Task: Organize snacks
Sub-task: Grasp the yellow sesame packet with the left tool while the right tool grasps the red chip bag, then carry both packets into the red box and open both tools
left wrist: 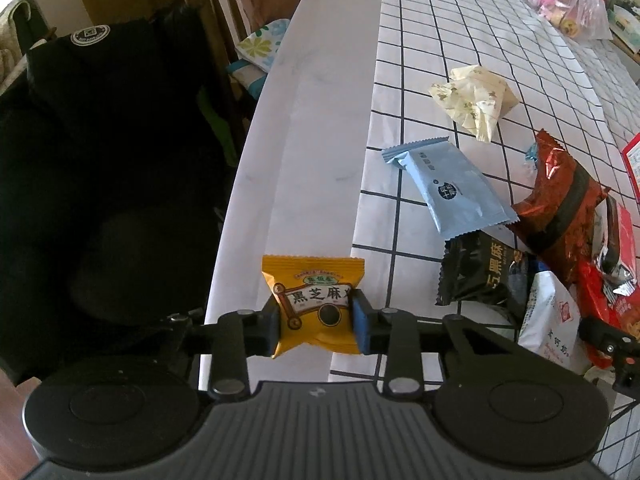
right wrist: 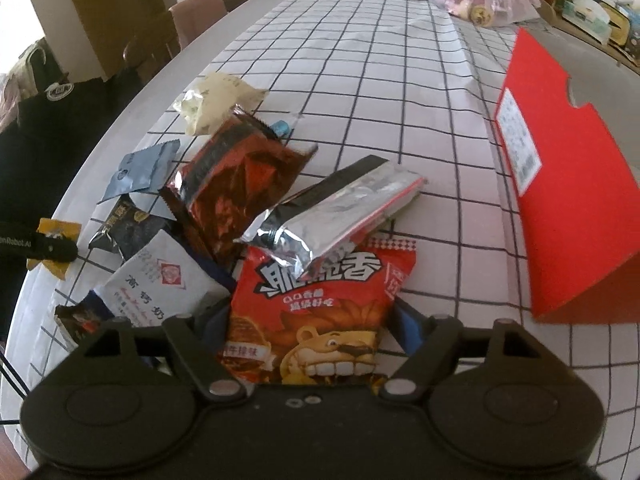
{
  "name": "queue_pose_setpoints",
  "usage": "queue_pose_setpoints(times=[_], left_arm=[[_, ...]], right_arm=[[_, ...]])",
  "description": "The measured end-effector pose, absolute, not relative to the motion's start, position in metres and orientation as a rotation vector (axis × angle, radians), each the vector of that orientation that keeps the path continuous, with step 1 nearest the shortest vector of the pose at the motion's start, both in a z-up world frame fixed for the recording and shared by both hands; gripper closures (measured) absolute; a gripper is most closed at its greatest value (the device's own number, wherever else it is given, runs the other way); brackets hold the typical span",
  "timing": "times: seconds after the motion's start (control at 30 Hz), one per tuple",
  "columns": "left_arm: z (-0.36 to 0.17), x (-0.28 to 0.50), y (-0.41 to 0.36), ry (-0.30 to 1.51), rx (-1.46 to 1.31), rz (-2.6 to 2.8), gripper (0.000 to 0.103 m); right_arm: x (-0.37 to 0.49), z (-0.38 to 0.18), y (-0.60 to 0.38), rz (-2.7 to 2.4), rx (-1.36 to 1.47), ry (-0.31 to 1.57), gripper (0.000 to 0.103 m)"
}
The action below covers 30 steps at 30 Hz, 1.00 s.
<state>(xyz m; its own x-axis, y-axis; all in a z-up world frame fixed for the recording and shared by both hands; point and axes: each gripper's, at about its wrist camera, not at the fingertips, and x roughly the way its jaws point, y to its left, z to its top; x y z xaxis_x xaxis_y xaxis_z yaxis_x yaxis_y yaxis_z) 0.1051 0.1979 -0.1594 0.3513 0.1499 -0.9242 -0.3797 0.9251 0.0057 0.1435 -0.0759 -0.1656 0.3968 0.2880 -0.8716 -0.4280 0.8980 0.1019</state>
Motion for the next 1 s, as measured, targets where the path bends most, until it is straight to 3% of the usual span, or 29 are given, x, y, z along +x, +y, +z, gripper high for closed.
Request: queue_pose_setpoints(times=[0.37, 1.0], left_arm=[[-0.151, 0.089, 0.196, 1.162, -0.271, 0.355, 0.070], [-0.087, 0.062, 0.144, 1.086, -0.266, 0.163, 0.070]], right_arm=[[0.123, -0.140, -0.105, 0.460, -0.068, 1.069, 0.024], [0.077, -0.073, -0.150, 0.386, -0.017, 0.938, 0.024]])
